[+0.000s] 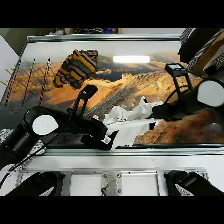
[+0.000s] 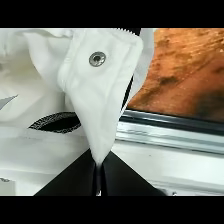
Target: Fold the clothes and pants, and hang the long-sleeved shirts on hangers.
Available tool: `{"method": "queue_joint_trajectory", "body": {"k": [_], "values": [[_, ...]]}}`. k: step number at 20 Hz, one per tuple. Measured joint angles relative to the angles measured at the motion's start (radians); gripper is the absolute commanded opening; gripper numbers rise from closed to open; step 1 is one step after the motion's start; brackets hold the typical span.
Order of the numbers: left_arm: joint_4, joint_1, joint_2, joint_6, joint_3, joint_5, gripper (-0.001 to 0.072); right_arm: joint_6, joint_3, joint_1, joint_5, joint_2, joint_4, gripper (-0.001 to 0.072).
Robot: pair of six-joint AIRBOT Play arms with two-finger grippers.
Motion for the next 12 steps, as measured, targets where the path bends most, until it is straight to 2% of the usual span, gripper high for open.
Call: {"method": "queue_joint_trajectory", "body": {"k": [5, 12], "values": [[0.008, -0.01, -0.08, -0.018, 0.015, -0.014, 0.0018, 0.035, -0.089, 0.0, -0.041, 0.043, -0.005, 0.0014], [0.018, -0.01, -0.269, 0.006, 0.108, -0.026, 0.0018, 0.043, -0.116, 0.0, -0.106, 0.023, -0.002, 0.0014]]}}
